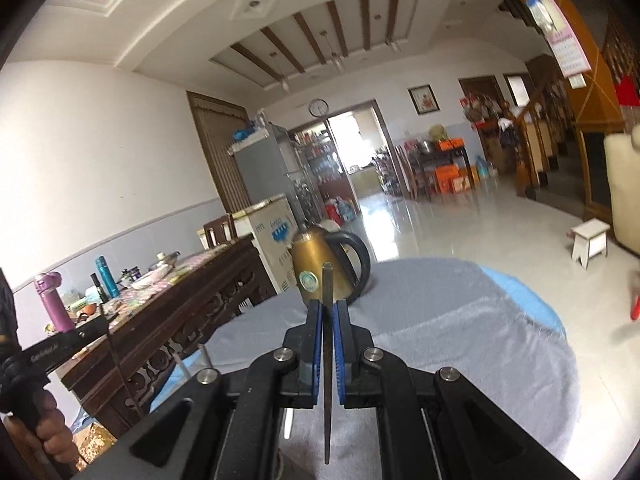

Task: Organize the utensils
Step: 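Lift both held chopsticks and carry them over the grey cup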

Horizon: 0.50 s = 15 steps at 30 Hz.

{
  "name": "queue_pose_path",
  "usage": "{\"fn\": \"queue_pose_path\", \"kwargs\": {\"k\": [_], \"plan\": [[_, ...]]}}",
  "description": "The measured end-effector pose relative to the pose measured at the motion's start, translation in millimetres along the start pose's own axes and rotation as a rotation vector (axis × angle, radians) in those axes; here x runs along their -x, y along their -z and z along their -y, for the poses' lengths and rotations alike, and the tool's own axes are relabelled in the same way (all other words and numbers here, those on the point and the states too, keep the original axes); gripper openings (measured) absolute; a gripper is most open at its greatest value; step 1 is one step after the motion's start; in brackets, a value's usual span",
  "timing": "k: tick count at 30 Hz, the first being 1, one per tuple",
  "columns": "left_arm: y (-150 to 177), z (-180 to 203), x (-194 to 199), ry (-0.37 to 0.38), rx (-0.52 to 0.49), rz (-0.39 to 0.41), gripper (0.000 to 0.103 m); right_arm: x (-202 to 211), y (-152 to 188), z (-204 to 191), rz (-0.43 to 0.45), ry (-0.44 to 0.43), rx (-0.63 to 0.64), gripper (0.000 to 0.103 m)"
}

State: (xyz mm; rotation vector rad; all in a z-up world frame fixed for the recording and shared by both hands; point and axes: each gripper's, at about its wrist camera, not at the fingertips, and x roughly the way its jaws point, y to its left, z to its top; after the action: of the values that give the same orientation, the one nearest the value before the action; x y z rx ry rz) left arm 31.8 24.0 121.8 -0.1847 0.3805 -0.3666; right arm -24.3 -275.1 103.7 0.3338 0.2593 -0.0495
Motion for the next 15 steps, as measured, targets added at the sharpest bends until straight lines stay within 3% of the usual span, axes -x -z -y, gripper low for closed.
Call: {"fn": "queue_pose_path", "kwargs": {"k": [8,15], "plan": [[-16,21,15,0.040,0.013,0.072,0.005,46,-27,-21,0.112,-0.075,0.021,0.006],[-15,31,13,0.033,0.021,0.100,0.005,55,-27,-41,0.122,-0.134,0.032,0.006]]}}
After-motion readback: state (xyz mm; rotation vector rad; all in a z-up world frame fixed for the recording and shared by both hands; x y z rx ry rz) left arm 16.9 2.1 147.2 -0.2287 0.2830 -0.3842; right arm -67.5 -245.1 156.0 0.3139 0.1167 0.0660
